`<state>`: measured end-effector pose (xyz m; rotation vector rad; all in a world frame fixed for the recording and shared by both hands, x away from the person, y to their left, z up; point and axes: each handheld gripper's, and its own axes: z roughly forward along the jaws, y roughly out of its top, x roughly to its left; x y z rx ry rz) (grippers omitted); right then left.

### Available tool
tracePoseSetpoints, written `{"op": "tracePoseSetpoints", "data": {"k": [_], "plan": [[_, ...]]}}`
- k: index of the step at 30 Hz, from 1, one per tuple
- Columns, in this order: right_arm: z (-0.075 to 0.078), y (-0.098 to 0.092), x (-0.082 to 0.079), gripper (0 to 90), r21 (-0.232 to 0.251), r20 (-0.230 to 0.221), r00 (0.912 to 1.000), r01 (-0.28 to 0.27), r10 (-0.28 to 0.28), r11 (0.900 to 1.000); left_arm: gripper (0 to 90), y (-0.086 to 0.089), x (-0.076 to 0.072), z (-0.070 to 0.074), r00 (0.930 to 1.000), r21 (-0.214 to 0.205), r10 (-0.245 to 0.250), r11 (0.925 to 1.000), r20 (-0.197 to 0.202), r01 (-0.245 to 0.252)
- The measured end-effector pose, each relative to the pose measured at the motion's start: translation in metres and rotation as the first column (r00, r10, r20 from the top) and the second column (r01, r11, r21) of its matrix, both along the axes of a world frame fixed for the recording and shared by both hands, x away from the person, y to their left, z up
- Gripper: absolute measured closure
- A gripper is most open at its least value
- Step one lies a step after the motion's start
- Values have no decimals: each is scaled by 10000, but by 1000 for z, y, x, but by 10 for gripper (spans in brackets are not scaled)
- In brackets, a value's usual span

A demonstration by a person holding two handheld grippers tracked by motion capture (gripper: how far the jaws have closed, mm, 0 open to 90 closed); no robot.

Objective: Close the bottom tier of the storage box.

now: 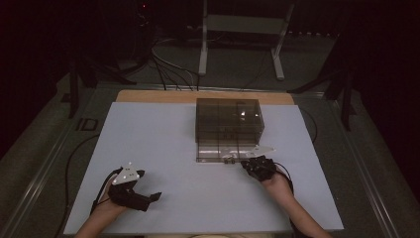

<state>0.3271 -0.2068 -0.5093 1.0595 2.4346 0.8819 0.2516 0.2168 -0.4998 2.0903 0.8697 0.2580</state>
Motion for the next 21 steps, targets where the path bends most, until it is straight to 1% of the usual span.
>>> {"op": "tracePoseSetpoints", "data": {"k": [9, 21], "plan": [[0, 1, 2, 900, -43, -21, 10000, -13, 13, 10000, 0, 1, 0, 0, 10000, -9, 3, 10000, 13, -3], [-1, 2, 5, 900, -85, -64, 10000, -43, 42, 10000, 0, 0, 0, 0, 10000, 82, -1, 10000, 30, 1]]}}
